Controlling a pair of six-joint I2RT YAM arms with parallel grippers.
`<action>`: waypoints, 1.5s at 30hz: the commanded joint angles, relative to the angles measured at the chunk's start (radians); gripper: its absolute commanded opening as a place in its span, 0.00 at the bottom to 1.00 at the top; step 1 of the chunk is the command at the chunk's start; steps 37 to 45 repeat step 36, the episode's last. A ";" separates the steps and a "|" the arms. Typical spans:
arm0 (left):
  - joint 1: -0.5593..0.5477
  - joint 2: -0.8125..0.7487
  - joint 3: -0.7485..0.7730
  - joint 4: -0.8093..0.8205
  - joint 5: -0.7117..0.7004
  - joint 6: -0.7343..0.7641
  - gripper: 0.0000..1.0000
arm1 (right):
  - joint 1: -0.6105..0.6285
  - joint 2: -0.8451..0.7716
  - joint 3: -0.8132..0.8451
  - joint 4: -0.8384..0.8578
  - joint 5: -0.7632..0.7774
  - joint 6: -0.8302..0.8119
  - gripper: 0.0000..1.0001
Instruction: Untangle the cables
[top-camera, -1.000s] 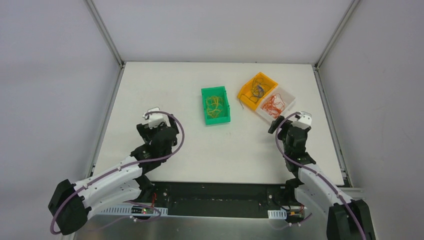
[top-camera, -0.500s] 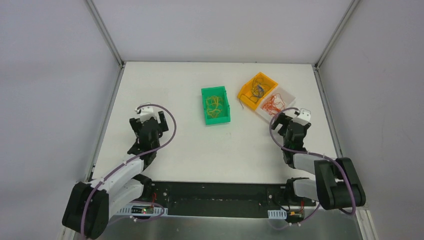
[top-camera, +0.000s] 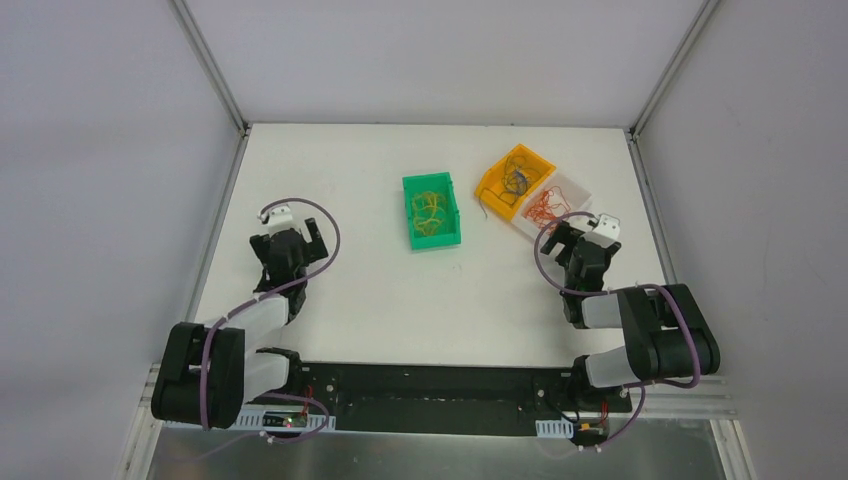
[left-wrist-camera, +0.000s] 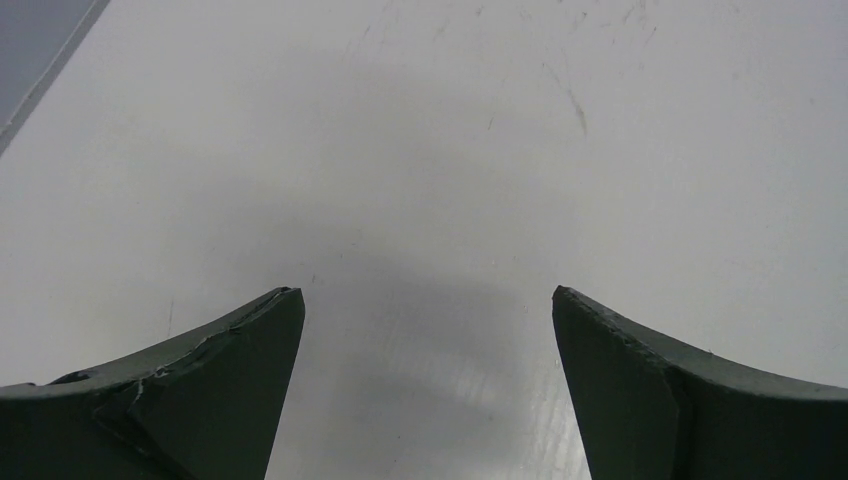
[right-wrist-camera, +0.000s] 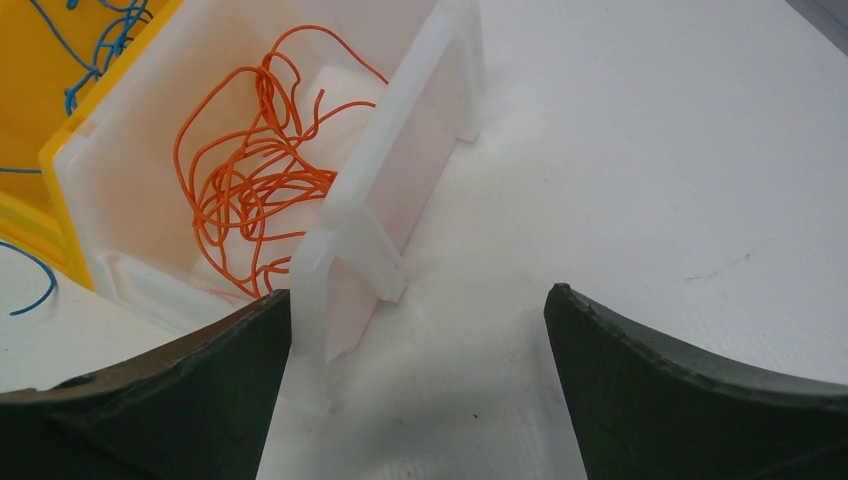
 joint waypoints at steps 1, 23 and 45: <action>0.004 -0.116 -0.064 0.054 -0.120 -0.111 0.99 | -0.008 0.004 0.032 0.024 0.034 0.017 1.00; 0.004 -0.087 -0.063 0.123 0.044 0.106 0.99 | -0.009 0.005 0.034 0.024 0.029 0.019 0.99; 0.004 -0.099 -0.097 0.212 0.130 0.155 0.98 | -0.010 0.005 0.033 0.024 0.029 0.019 1.00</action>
